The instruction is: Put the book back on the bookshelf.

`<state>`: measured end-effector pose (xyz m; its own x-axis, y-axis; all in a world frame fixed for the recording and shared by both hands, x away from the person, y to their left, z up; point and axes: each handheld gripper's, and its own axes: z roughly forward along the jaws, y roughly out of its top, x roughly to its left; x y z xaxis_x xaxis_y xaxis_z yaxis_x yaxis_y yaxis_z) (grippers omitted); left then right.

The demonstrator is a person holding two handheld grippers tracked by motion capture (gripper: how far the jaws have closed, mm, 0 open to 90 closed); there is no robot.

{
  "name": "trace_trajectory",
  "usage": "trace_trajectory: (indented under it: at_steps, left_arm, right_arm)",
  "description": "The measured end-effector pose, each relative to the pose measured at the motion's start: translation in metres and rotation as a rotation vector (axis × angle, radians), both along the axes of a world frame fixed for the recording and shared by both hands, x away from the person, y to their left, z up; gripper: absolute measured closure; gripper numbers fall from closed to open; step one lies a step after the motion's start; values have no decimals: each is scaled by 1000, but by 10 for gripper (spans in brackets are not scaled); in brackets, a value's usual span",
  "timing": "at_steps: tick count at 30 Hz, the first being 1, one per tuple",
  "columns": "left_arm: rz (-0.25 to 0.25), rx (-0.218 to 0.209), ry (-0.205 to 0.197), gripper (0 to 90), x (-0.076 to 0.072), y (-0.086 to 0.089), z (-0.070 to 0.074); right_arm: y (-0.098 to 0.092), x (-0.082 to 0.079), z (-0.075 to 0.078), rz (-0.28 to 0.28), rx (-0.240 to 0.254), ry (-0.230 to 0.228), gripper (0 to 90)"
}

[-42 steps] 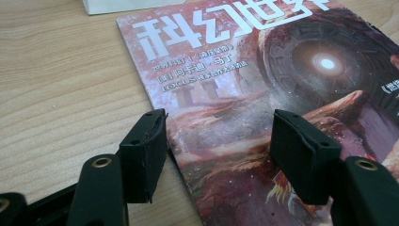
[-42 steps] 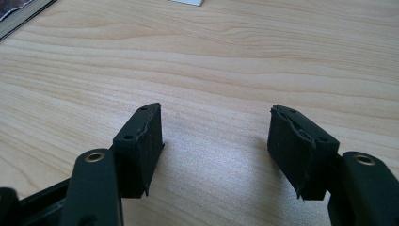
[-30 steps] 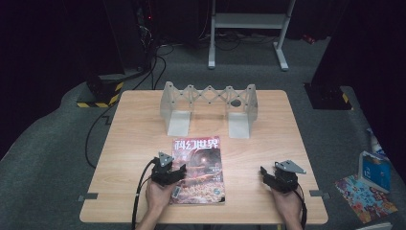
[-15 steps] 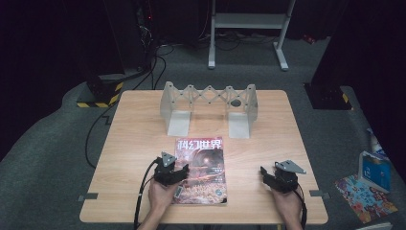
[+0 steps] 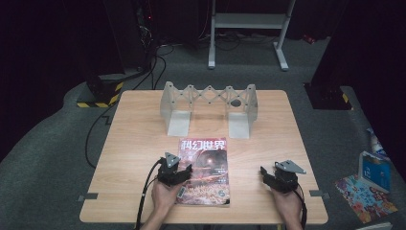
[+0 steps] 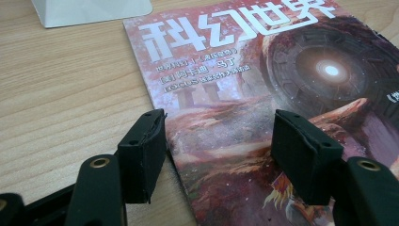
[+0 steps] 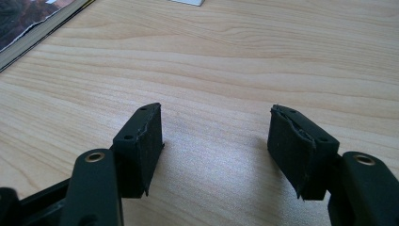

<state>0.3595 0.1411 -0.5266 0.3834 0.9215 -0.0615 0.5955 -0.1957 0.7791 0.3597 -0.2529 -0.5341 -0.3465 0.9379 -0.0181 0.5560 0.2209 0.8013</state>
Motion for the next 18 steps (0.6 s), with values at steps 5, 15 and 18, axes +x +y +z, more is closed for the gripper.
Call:
trace_trajectory:
  at_steps: [5,15,18]
  left_arm:
    - [-6,1,-3,360,0,-1,0]
    - [-59,-7,3,359,2,7,0]
    - [-76,-8,4,356,2,11,0]
  right_arm:
    - [0,0,0,0,-1,1,356]
    - [-1,1,1,13,-4,4,369]
    - [2,0,3,26,-8,21,397]
